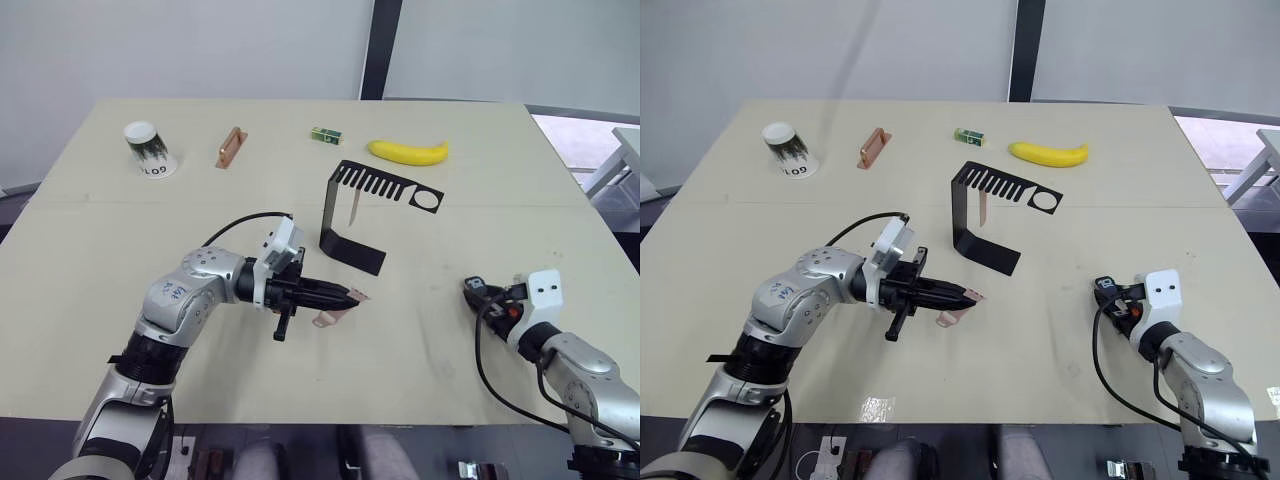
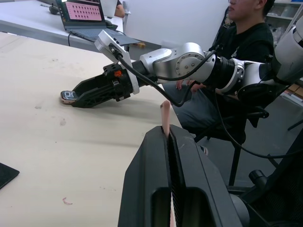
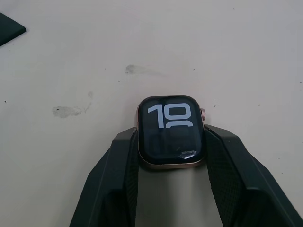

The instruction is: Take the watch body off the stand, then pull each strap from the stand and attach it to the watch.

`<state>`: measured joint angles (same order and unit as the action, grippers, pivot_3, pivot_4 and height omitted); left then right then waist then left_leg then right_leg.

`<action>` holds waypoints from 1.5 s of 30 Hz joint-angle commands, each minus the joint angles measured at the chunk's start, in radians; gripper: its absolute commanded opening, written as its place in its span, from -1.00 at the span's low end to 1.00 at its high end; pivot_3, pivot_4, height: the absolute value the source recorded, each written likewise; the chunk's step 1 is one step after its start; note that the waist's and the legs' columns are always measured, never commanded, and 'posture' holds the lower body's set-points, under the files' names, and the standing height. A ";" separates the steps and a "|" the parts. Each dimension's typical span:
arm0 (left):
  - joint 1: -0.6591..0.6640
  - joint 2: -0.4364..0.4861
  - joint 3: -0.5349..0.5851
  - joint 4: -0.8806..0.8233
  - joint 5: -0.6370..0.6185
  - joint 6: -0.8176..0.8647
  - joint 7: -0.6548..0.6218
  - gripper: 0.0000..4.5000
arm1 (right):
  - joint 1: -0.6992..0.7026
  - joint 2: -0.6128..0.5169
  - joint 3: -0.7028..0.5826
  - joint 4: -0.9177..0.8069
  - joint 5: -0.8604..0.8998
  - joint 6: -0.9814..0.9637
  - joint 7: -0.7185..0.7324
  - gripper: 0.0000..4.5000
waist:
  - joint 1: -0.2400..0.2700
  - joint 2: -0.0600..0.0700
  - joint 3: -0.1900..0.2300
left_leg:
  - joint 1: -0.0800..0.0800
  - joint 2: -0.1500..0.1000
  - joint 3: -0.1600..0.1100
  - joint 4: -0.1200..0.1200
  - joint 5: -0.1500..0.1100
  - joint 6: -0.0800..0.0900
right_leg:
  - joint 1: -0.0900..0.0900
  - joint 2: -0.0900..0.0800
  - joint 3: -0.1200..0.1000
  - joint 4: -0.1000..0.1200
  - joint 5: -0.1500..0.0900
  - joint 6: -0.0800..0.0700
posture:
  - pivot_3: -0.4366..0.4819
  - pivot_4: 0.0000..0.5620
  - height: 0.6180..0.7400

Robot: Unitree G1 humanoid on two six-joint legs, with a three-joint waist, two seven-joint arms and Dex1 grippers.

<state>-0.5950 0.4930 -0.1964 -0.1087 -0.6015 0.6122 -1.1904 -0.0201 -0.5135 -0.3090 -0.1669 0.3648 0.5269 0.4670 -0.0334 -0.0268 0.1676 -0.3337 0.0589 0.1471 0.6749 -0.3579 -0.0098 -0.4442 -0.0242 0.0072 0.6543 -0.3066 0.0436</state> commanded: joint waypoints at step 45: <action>-0.061 0.013 -0.056 0.238 0.413 -0.875 -0.112 -1.00 | -0.250 -0.229 0.161 -0.196 1.477 0.702 -0.557 -0.33 | 0.002 0.000 0.000 | -0.004 0.001 -0.001 0.003 -0.002 0.003 | -0.001 -0.001 -0.001 -0.002 0.000 0.001 | -0.05 -0.47 1.00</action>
<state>-0.6371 0.5097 -0.2480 0.1351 -0.1966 -0.2351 -1.3017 -0.2553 -0.7321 -0.1727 -0.3647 1.7494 1.2799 -0.0350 -0.0311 -0.0267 0.1677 -0.3374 0.0602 0.1464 0.6779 -0.3599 -0.0064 -0.4448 -0.0250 0.0058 0.6526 -0.3063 0.0442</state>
